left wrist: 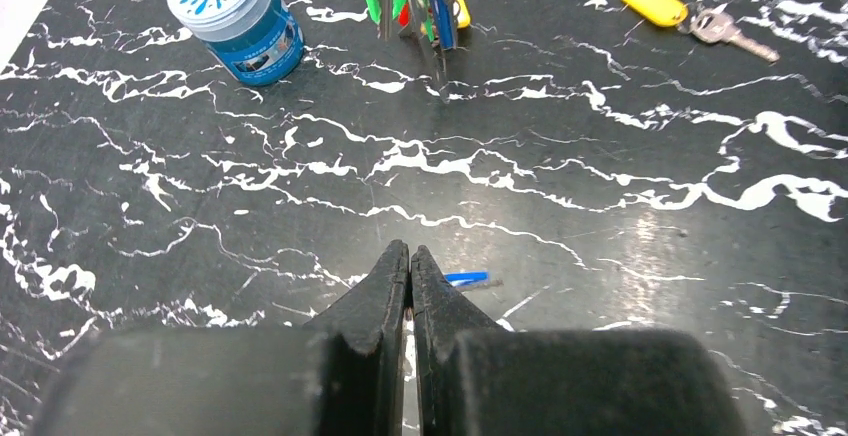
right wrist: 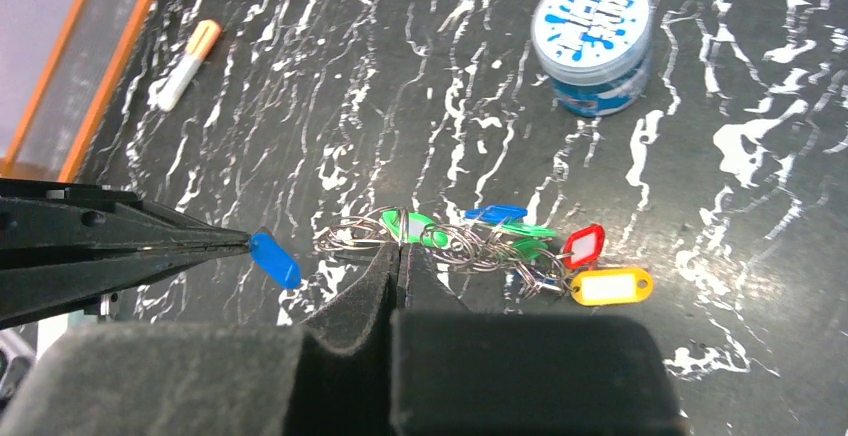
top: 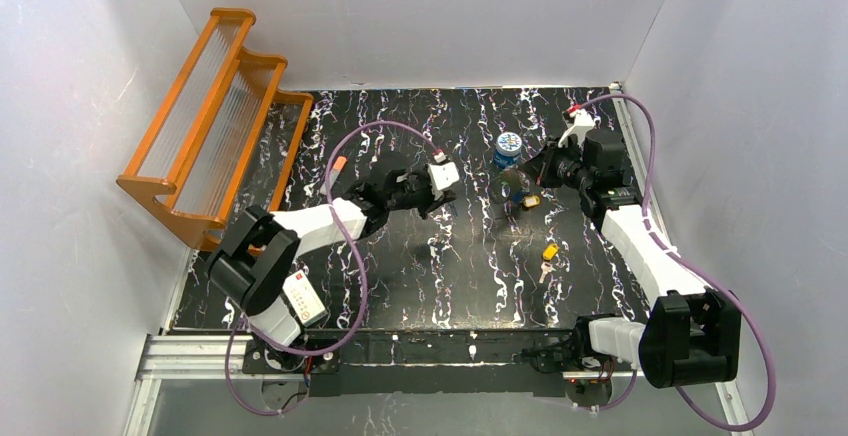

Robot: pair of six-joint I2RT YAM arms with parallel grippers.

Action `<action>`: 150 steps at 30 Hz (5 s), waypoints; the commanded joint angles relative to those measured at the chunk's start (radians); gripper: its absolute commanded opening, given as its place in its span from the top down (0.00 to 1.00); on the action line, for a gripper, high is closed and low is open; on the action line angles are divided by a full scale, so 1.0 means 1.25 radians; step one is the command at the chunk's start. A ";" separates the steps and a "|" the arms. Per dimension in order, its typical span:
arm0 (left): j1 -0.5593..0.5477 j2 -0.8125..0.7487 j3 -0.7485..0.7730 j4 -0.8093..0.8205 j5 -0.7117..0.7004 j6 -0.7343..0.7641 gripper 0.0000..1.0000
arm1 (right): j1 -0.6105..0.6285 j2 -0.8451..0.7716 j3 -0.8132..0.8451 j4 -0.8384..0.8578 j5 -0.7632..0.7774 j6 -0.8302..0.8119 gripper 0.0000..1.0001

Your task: Put the keys on the keyring

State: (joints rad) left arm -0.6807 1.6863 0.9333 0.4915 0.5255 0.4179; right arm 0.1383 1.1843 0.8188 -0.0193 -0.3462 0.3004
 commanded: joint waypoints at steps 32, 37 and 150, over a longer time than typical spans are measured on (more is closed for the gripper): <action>0.005 -0.739 -0.452 -0.041 -0.081 -0.314 1.00 | 0.438 -0.014 -0.138 0.212 -0.264 -0.528 0.99; 0.004 -0.660 -0.453 -0.029 -0.150 -0.329 1.00 | 0.440 -0.022 -0.152 0.209 -0.231 -0.524 0.99; 0.001 -0.704 -0.509 -0.009 -0.030 -0.475 1.00 | 0.507 0.228 -0.227 0.609 -0.275 -0.254 0.99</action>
State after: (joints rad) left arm -0.6796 0.7631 0.3126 0.3973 0.4606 -0.1349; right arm 0.7784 1.4639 0.5255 0.6804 -0.6762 -0.0319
